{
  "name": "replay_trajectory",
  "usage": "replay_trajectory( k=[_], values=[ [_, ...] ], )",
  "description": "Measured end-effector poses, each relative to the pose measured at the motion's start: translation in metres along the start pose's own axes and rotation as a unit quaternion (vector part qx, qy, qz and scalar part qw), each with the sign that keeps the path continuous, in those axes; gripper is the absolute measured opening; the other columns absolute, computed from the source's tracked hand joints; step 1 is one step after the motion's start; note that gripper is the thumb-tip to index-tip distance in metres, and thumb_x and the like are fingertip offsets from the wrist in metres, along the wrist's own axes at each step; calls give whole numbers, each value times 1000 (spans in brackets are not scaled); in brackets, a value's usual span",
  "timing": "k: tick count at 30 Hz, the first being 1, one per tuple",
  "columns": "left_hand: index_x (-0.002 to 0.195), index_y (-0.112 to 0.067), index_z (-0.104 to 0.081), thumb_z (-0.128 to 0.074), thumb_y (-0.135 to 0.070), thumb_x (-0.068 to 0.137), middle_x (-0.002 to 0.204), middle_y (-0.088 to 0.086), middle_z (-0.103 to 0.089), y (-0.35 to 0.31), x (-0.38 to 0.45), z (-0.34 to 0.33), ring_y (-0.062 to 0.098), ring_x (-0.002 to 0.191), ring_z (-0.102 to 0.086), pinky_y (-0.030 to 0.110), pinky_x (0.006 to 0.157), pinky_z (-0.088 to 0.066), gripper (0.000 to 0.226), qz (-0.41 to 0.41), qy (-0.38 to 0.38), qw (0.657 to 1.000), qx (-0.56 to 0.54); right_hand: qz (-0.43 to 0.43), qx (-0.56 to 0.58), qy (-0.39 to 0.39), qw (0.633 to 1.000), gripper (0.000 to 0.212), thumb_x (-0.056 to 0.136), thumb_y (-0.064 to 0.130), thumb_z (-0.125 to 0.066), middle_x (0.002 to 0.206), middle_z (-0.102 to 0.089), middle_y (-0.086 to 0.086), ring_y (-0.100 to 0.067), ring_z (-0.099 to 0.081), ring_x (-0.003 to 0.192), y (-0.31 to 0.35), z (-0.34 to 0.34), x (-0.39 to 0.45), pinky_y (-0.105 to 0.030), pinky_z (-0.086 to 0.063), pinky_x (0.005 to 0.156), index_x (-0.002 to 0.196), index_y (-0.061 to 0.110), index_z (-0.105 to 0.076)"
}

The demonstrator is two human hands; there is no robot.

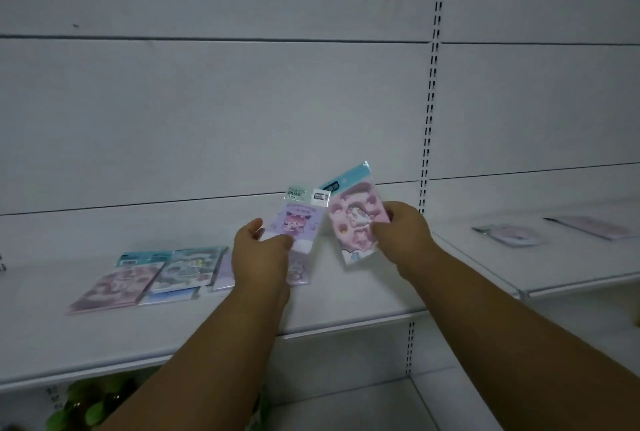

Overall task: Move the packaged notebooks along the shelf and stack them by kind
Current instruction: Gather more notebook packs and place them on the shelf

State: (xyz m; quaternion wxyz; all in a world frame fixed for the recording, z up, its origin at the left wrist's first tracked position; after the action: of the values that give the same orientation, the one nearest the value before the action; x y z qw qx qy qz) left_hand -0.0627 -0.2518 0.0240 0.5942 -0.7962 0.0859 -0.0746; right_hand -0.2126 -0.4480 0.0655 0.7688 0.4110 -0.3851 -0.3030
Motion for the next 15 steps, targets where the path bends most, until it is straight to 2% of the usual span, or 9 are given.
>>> replay_trajectory(
  k=[1, 3, 6, 9, 13, 15],
  values=[
    [134, -24, -48, -69, 4, 78, 119, 10, -61, 6, -3, -9, 29, 92, -67, 40, 76, -59, 67, 22, 16, 999, -24, -1, 32, -11, 999, 20, 78, 1, -56, 86, -74, -8, -21, -71, 75, 1, 11, -5, -37, -60, 71, 81, 17, -67],
    [134, -15, -50, -64, 10, 78, 114, 15, -62, 17, -15, -29, 29, 90, -67, 36, 76, -56, 63, 60, 44, 995, -66, -6, 78, -19, 997, 22, 81, 3, -55, 87, -74, -4, -18, -72, 76, 0, 33, -14, -33, -60, 66, 85, 20, -67],
    [114, -1, -63, -58, 13, 81, 100, 14, -70, 28, -38, -64, 25, 84, -69, 33, 71, -56, 36, 82, 100, 987, -96, -3, 98, -46, 994, 16, 90, 11, -52, 91, -72, 0, -13, -71, 78, -3, 76, -16, -24, -55, 61, 98, 18, -65],
    [100, -4, -64, -57, 9, 85, 93, 12, -70, 35, -66, -103, 21, 78, -69, 28, 60, -56, 21, 79, 127, 985, -88, 3, 95, -79, 992, 13, 94, 22, -50, 91, -72, -1, -15, -71, 80, -17, 130, -15, -29, -56, 63, 97, 18, -63],
    [98, -4, -62, -57, 6, 86, 92, 13, -68, 48, -107, -174, 22, 77, -68, 25, 53, -57, 16, 77, 168, 981, -50, 2, 114, -88, 990, 12, 94, 28, -53, 81, -74, 5, -9, -73, 69, -49, 207, -13, -23, -55, 53, 89, 24, -64],
    [100, -4, -62, -58, 5, 86, 94, 13, -68, 60, -128, -219, 23, 79, -69, 26, 55, -57, 17, 73, 186, 979, -32, 5, 105, -94, 990, 13, 94, 30, -54, 77, -74, 8, -5, -73, 67, -67, 250, -9, -20, -54, 51, 87, 25, -64]
  ],
)
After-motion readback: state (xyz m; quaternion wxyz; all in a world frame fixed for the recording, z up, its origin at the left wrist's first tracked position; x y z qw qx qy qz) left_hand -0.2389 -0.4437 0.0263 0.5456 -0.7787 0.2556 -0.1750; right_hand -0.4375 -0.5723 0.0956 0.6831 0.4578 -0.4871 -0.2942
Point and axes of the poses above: each hand's wrist, its own x-axis towards the middle knuckle, its own z-axis out of the back of the hand, y = z × x, the point moved 7 cm from there along x, towards the middle knuckle
